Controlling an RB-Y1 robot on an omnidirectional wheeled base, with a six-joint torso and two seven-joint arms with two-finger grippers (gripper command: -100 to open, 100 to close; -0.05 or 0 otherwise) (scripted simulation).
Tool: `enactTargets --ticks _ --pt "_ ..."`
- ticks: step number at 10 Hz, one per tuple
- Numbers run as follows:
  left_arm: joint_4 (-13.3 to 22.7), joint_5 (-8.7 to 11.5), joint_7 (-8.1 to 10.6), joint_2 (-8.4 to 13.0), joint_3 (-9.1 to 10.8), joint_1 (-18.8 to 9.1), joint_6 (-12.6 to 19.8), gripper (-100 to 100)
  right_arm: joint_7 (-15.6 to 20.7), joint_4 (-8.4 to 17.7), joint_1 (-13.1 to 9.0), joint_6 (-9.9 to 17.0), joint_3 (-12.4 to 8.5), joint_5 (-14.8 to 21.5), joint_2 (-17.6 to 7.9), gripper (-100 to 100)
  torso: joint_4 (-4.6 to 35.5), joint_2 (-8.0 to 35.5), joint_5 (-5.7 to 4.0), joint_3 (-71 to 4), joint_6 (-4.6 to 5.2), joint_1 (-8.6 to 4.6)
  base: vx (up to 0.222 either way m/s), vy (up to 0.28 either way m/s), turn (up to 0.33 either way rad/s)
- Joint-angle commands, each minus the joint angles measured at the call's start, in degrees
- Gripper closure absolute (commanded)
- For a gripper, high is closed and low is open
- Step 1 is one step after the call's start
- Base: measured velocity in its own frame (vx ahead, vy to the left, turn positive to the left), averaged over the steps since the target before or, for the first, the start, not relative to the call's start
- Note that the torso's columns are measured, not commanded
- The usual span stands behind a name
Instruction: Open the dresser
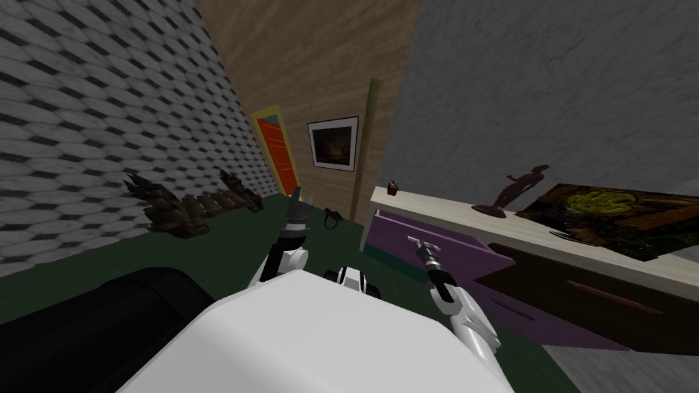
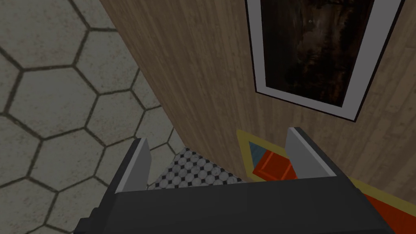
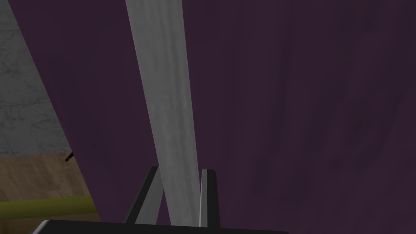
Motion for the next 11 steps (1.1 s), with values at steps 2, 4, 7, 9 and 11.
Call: enactTargets --ticks 2,4,7,9,11 --pt "0.0 0.0 0.0 0.0 0.0 -0.01 0.0 0 4.47 6.31 -2.08 0.58 -5.85 -6.4 -5.35 100 0.21 0.39 0.07 0.22 -0.12 0.16 -0.16 0.064 0.373" --pt "0.0 0.0 0.0 0.0 0.0 -0.01 0.0 0 4.47 8.51 -2.08 0.58 -6.58 -8.71 -5.35 100 0.39 0.59 0.21 0.35 -0.2 0.42 -0.108 0.051 0.276" --pt "0.0 0.0 0.0 0.0 0.0 0.0 0.0 0 6.72 12.17 -3.36 0.65 -9.93 -12.92 -8.16 100 0.52 0.66 0.28 0.38 -0.48 0.61 -0.102 0.068 0.273" --pt "0.0 0.0 0.0 0.0 0.0 -0.01 0.0 0 8.97 15.83 -4.63 0.73 -13.29 -17.13 -10.97 100 0.63 0.76 0.49 0.4 -0.24 0.74 -0.127 0.084 0.349" --pt "0.0 0.0 0.0 0.01 0.01 0.01 0.0 0 8.42 15.02 -3.83 1.7 -13.27 -16.79 -11.09 100 0.74 0.61 0.64 0.34 -0.58 1.02 -0.037 0.02 0.042"
